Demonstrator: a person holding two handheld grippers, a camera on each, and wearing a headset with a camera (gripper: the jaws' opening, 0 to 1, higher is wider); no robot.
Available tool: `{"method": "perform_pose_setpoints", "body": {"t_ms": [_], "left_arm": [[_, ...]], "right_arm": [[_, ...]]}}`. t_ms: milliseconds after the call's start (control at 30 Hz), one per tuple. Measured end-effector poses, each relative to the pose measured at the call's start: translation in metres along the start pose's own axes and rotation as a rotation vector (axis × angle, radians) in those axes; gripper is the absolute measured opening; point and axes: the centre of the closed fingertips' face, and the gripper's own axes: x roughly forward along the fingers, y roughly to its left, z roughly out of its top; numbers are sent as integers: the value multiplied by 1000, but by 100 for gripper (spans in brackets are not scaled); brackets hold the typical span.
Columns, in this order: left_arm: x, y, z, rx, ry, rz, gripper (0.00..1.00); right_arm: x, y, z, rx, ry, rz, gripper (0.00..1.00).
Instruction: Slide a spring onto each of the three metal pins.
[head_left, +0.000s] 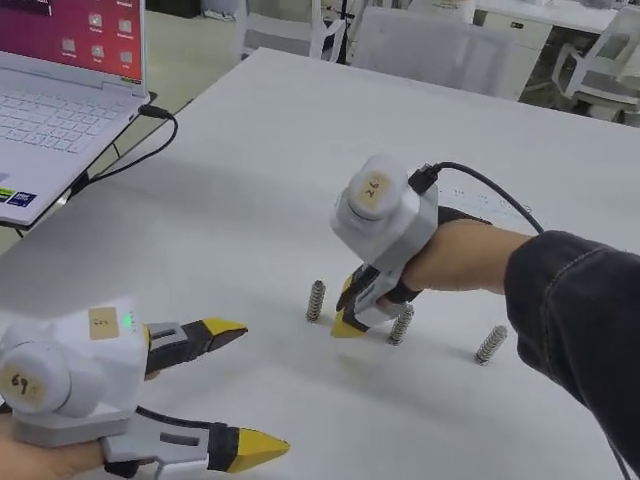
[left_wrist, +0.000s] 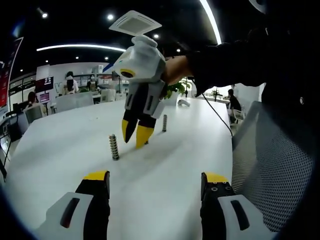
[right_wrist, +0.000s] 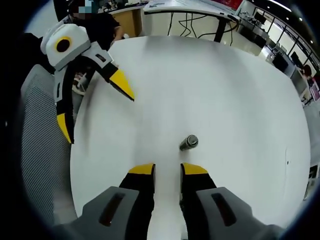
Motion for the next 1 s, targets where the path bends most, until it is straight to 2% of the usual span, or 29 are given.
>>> {"method": "perform_pose_setpoints", "body": {"t_ms": [567, 1000], "left_arm": [[8, -9, 8, 16, -1, -32, 72], [12, -16, 14, 18, -3, -48, 74]], "right_arm": [[-17, 45, -24, 62, -93, -35, 21], [-37, 61, -41, 159, -199, -86, 25]]}}
